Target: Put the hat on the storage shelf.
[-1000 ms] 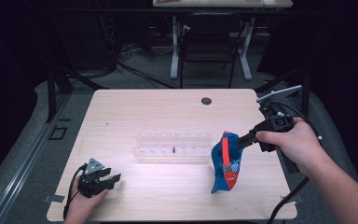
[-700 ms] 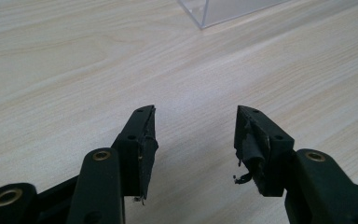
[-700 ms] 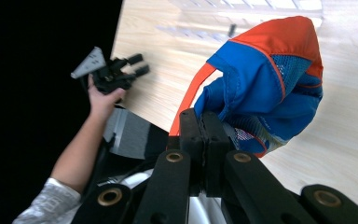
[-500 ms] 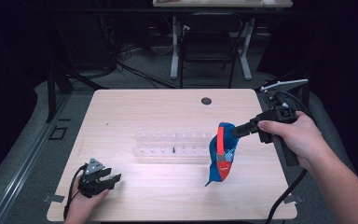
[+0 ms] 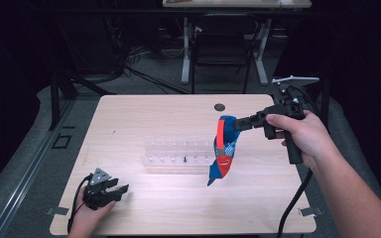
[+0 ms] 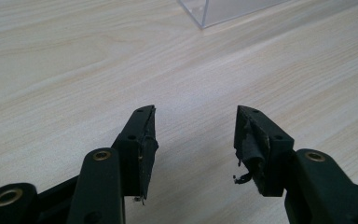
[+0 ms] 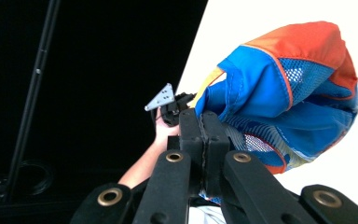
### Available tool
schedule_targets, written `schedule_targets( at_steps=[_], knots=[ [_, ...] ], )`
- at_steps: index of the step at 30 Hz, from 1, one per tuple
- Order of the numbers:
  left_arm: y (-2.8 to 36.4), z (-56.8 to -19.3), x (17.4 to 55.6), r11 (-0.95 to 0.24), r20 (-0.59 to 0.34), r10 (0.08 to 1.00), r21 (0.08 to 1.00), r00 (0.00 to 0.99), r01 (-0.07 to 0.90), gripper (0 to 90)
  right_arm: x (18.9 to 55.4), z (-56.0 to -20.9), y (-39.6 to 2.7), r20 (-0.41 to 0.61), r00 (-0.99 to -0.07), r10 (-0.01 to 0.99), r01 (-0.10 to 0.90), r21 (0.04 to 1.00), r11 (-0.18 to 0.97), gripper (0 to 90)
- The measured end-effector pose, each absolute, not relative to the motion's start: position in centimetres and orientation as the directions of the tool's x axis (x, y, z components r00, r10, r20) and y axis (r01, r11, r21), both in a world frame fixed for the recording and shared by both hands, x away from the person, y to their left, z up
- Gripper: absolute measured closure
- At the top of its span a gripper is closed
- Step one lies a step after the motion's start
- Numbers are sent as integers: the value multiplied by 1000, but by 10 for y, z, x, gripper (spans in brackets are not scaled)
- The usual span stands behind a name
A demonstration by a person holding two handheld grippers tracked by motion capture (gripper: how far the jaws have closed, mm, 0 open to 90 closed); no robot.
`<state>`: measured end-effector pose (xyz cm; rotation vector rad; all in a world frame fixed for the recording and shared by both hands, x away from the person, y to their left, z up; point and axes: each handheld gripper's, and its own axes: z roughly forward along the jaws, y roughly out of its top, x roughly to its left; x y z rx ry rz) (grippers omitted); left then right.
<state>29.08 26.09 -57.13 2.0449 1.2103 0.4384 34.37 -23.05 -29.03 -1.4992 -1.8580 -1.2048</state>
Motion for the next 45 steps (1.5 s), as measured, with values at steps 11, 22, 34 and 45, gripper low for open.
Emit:
schedule_targets(
  at_steps=[11,22,34,45],
  knots=[
    [261,-571,292,-321,-60,857,715,512,621,488,359,-290,-223,821,-309,479,934,356,-7,900],
    [262,-570,292,-322,-62,856,712,512,624,488,373,-284,-205,819,-326,473,930,368,4,900],
    [261,-570,292,-316,-65,856,720,513,618,488,388,-280,-182,816,-344,465,926,378,23,900],
    [261,-569,292,-306,-68,858,728,509,614,486,401,-281,-161,812,-357,462,924,379,49,900]
  ],
)
